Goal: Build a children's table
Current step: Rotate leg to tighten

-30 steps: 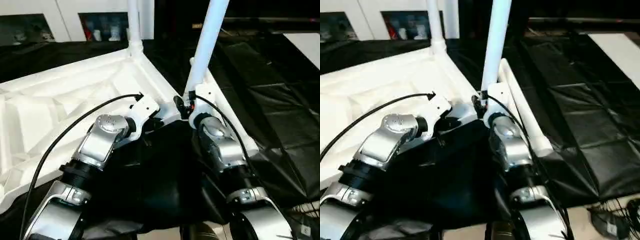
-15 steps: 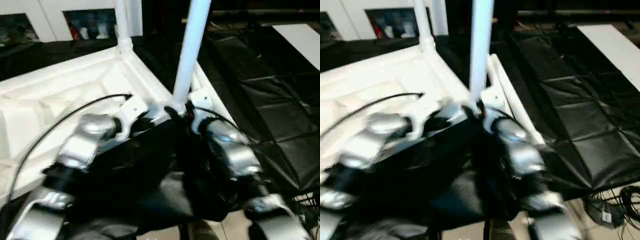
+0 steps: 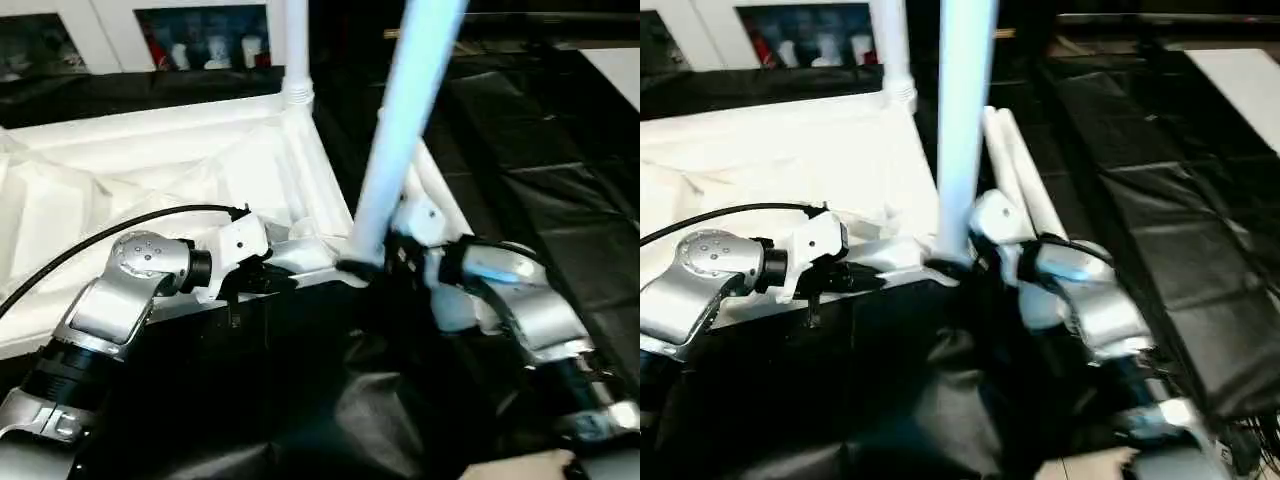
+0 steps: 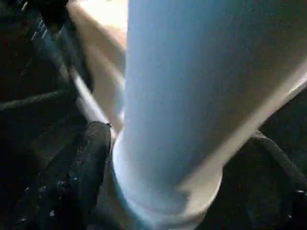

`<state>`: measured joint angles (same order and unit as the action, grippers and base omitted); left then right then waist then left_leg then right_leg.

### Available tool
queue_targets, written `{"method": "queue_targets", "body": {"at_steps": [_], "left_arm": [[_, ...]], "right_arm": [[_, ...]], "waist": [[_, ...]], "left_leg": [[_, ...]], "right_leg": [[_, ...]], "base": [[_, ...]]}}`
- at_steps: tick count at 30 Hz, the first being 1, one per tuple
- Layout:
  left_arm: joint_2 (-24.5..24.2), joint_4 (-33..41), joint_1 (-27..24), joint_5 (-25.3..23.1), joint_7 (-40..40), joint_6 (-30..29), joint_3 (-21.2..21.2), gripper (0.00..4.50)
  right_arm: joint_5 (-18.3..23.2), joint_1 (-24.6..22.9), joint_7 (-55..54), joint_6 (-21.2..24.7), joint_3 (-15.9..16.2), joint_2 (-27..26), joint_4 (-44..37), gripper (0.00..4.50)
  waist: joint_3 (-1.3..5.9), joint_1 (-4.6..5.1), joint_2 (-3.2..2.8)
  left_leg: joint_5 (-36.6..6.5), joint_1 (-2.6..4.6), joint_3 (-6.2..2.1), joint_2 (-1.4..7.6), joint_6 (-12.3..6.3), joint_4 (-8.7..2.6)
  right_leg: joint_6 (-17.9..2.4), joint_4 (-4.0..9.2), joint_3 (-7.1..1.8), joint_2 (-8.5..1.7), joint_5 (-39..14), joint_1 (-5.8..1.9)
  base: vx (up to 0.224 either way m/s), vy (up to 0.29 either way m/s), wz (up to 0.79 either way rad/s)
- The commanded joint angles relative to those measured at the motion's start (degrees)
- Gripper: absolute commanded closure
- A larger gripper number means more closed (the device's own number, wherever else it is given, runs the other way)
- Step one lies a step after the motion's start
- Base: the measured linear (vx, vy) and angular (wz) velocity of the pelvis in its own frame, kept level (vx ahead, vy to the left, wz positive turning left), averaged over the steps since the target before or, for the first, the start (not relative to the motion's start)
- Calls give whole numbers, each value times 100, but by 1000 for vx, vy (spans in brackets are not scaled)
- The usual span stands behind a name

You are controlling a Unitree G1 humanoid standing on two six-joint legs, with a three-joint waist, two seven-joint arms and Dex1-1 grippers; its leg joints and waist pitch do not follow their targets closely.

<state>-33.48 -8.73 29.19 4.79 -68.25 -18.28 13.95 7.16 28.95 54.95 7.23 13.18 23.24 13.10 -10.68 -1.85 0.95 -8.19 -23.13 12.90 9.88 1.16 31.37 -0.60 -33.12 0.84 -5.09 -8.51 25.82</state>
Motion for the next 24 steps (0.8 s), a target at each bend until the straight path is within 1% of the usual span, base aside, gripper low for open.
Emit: {"method": "queue_targets", "body": {"at_steps": [1,2,3,4,5,6,7,8,10,11,12,13,15,16,17,20,21,24], "left_arm": [[-79,-163,-166,-112,-101,-15,208,450],[-89,-168,-165,-102,-107,-4,206,450],[-92,-179,-159,-102,-98,5,202,450],[-95,-180,-155,-101,-101,8,197,450],[-95,-180,-155,-102,-102,8,195,450],[-92,-173,-151,-101,-101,5,188,450],[-93,-166,-152,-96,-101,0,188,450],[-93,-158,-154,-86,-102,-6,187,450],[-98,-151,-157,-71,-109,-7,196,450],[-98,-151,-157,-69,-110,-6,197,450],[-101,-152,-158,-60,-123,-5,203,450],[-101,-152,-158,-60,-123,-5,203,450],[-102,-157,-159,-47,-132,1,208,450],[-108,-159,-162,-43,-145,1,214,450],[-110,-159,-163,-42,-150,1,216,450],[-115,-154,-172,-35,-172,-3,224,450],[-116,-154,-174,-25,-189,-9,228,450],[-116,-167,-168,-17,-225,-16,242,450]], "right_arm": [[39,-71,241,-31,104,64,-169,64],[33,-74,286,-44,112,79,-174,64],[13,-66,284,-69,119,75,-140,64],[6,-58,286,-90,128,76,-103,64],[6,-56,286,-93,130,77,-95,64],[37,-45,261,-85,111,47,-50,64],[58,-42,259,-75,100,37,-42,64],[88,-42,263,-57,89,22,-40,80],[104,-47,258,-124,77,-17,-17,80],[102,-49,264,-126,77,-19,-13,94],[86,-62,298,-138,81,-25,6,108],[86,-62,298,-138,81,-25,6,114],[80,-80,327,-141,81,-23,23,126],[76,-79,325,-151,81,-22,35,126],[74,-78,324,-154,82,-22,39,139],[48,-80,316,-178,98,-17,74,161],[37,-81,311,-189,106,-21,94,172],[31,-75,303,-203,104,-41,122,182]], "waist": [[463,17,10],[452,15,6],[437,16,7],[426,15,7],[415,14,8],[412,13,1],[414,18,2],[415,18,3],[428,19,5],[434,20,8],[441,18,6],[441,18,6],[453,18,15],[452,14,1],[457,17,8],[451,16,11],[443,15,7],[443,17,7]], "left_leg": [[-591,186,-114,280,-804,-235],[-700,190,-122,288,-753,-248],[-907,206,-127,296,-640,-264],[-1009,213,-129,299,-583,-274],[-1174,226,-136,306,-478,-287],[-1253,231,-145,308,-398,-302],[-1276,226,-152,308,-348,-308],[-1276,225,-155,309,-334,-311],[-1209,228,-149,301,-342,-299],[-1163,227,-145,298,-361,-292],[-1040,218,-139,294,-421,-280],[-1040,218,-139,294,-421,-280],[-879,209,-134,287,-506,-262],[-864,212,-135,289,-521,-262],[-826,208,-130,285,-546,-254],[-836,210,-131,287,-570,-254],[-875,210,-132,289,-557,-258],[-938,219,-134,292,-521,-263]], "right_leg": [[-1643,170,-176,-234,28,-349],[-1608,192,-174,-240,-210,-343],[-1532,234,-180,-242,-635,-326],[-1489,253,-182,-243,-837,-313],[-1401,287,-189,-253,-1181,-299],[-1334,303,-190,-251,-1379,-290],[-1299,303,-190,-247,-1432,-289],[-1288,302,-190,-245,-1422,-287],[-1293,287,-194,-240,-1261,-285],[-1308,278,-196,-238,-1179,-288],[-1361,258,-196,-234,-966,-295],[-1361,258,-196,-234,-966,-295],[-1434,229,-192,-230,-711,-313],[-1447,226,-190,-231,-684,-311],[-1469,217,-188,-225,-614,-319],[-1489,221,-186,-228,-646,-319],[-1479,230,-185,-229,-720,-316],[-1451,239,-184,-228,-844,-311]], "base": [[0,0,0],[0,0,0],[0,0,0],[0,0,0],[0,0,0],[0,0,0],[0,0,0],[0,0,0],[0,0,0],[0,0,0],[0,0,0],[0,0,0],[0,0,0],[0,0,0],[0,0,0],[0,0,0],[0,0,0],[0,0,0]]}}
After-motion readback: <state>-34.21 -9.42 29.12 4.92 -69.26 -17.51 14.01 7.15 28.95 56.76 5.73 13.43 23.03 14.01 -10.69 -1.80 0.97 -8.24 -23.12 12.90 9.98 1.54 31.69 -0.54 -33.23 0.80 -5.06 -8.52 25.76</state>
